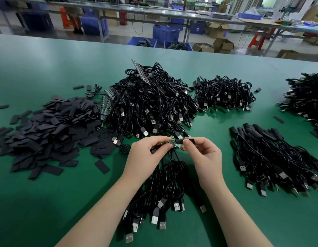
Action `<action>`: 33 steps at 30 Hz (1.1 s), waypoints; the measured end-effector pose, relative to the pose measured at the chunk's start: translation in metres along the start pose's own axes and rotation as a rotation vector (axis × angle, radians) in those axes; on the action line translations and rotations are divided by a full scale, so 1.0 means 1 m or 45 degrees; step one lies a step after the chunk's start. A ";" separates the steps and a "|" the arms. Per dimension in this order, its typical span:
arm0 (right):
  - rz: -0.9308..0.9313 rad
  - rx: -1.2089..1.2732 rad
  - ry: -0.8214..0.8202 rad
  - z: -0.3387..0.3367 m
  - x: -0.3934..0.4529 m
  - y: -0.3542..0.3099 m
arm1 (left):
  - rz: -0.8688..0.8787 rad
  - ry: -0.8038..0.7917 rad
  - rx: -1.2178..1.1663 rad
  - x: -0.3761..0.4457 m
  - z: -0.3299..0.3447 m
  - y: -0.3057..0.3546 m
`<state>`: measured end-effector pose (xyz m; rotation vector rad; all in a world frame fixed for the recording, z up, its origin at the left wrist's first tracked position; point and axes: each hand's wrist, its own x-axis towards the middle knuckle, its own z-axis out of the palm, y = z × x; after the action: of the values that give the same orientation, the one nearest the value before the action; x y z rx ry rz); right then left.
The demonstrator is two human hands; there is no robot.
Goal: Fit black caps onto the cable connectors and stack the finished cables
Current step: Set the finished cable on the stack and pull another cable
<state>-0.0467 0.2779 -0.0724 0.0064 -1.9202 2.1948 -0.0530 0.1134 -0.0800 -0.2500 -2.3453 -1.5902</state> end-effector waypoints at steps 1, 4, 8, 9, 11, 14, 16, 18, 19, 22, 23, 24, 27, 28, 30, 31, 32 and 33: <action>-0.009 -0.015 -0.002 0.000 0.000 0.000 | -0.001 -0.020 0.011 0.000 0.000 0.000; -0.036 -0.072 -0.019 0.001 -0.001 0.000 | -0.002 -0.087 0.017 0.000 -0.001 0.001; -0.121 -0.132 -0.046 0.001 -0.002 -0.001 | -0.002 -0.090 -0.034 0.000 -0.002 0.002; -0.139 -0.137 -0.047 -0.001 -0.001 -0.002 | -0.013 -0.081 -0.057 0.000 -0.001 0.002; -0.179 -0.173 -0.061 -0.004 0.000 -0.004 | -0.029 -0.067 -0.093 0.001 -0.001 0.002; -0.213 -0.249 -0.097 -0.006 0.001 -0.004 | -0.031 -0.072 -0.102 0.000 -0.001 0.001; -0.222 -0.270 -0.112 -0.005 0.000 -0.003 | -0.032 -0.086 -0.101 0.000 -0.001 0.001; -0.245 -0.286 -0.112 -0.004 -0.001 -0.002 | -0.039 -0.093 -0.107 0.000 -0.002 0.001; -0.255 -0.286 -0.108 -0.004 -0.001 -0.003 | -0.044 -0.095 -0.112 0.000 -0.002 0.001; -0.269 -0.275 -0.110 -0.004 -0.001 -0.003 | -0.055 -0.107 -0.129 0.000 -0.002 0.002; -0.267 -0.277 -0.115 -0.005 -0.001 -0.004 | -0.058 -0.113 -0.137 0.000 -0.003 0.003; -0.260 -0.275 -0.121 -0.005 0.000 -0.004 | -0.062 -0.120 -0.145 0.000 -0.003 0.003; -0.205 -0.201 -0.130 -0.004 0.000 -0.004 | -0.063 -0.140 -0.152 0.001 -0.004 0.003; -0.188 -0.175 -0.131 -0.004 0.001 -0.004 | -0.061 -0.144 -0.149 0.001 -0.004 0.003; -0.171 -0.164 -0.146 -0.005 0.001 -0.004 | -0.057 -0.150 -0.145 0.001 -0.004 0.003; -0.169 -0.176 -0.160 -0.006 0.002 -0.004 | -0.055 -0.153 -0.149 0.001 -0.004 0.003; -0.168 -0.188 -0.173 -0.006 0.002 -0.004 | -0.055 -0.155 -0.154 0.001 -0.004 0.002; -0.164 -0.195 -0.183 -0.007 0.002 -0.003 | -0.057 -0.160 -0.157 0.001 -0.004 0.002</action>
<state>-0.0472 0.2860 -0.0698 0.2621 -2.0958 2.0090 -0.0530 0.1099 -0.0766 -0.3350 -2.3627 -1.7922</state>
